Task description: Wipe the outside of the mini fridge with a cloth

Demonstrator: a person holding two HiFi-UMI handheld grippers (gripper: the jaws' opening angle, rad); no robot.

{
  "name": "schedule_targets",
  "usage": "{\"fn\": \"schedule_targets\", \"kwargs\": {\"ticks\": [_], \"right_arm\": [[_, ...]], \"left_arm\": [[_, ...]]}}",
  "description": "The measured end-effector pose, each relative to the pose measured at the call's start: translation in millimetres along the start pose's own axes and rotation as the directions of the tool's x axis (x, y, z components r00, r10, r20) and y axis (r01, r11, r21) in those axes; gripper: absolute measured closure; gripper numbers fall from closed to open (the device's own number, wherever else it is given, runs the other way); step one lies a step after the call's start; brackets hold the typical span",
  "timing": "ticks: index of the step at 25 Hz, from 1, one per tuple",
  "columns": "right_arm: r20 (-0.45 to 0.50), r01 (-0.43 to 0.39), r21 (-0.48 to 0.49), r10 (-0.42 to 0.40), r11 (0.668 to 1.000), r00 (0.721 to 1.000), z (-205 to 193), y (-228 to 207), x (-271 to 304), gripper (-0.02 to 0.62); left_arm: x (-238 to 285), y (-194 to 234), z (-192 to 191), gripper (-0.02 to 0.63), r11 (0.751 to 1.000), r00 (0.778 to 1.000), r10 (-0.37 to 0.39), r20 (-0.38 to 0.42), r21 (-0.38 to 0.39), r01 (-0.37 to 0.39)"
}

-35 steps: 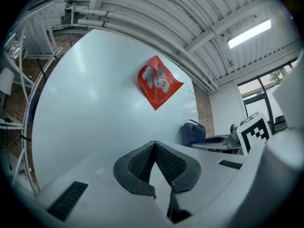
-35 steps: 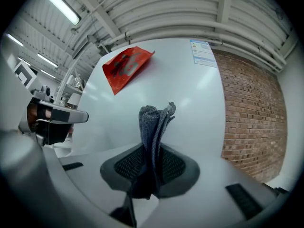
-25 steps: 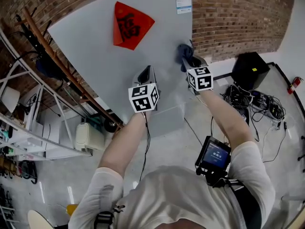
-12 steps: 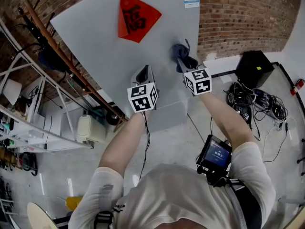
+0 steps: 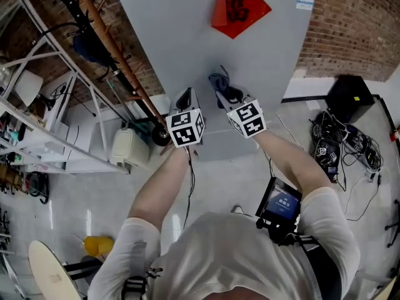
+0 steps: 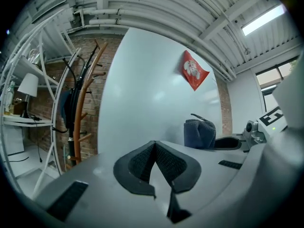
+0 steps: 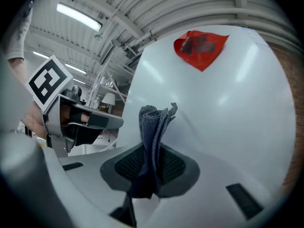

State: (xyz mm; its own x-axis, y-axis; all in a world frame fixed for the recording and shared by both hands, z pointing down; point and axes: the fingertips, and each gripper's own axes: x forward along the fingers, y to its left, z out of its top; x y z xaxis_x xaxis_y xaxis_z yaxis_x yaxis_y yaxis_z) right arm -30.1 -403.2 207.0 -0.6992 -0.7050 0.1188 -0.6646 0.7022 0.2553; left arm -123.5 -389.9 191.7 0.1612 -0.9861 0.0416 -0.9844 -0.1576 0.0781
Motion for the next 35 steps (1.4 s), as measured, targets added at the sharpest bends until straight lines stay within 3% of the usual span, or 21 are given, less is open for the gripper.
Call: {"fn": "schedule_targets", "kwargs": {"ticks": [8,14,25,35], "right_arm": [[-0.015,-0.104,-0.004,0.104,0.995,0.994,5,94,69,0.515],[-0.030,-0.122,-0.003,0.122,0.992,0.992,0,133,109,0.515],[-0.033,-0.064,-0.002,0.064,0.998,0.997,-7,127,128,0.515],[-0.038,0.018,0.015,-0.017,1.000,0.999,-24,71,84,0.515]], "left_arm": [[-32,93,-30,0.606,0.995,0.994,0.095,-0.054,-0.016,-0.096],[-48,135,-48,0.606,0.991,0.987,0.133,-0.088,-0.021,-0.136],[-54,150,-59,0.606,0.989,0.983,0.148,-0.113,-0.008,-0.150],[-30,92,-59,0.606,0.997,0.991,0.071,-0.115,-0.002,-0.072]]}}
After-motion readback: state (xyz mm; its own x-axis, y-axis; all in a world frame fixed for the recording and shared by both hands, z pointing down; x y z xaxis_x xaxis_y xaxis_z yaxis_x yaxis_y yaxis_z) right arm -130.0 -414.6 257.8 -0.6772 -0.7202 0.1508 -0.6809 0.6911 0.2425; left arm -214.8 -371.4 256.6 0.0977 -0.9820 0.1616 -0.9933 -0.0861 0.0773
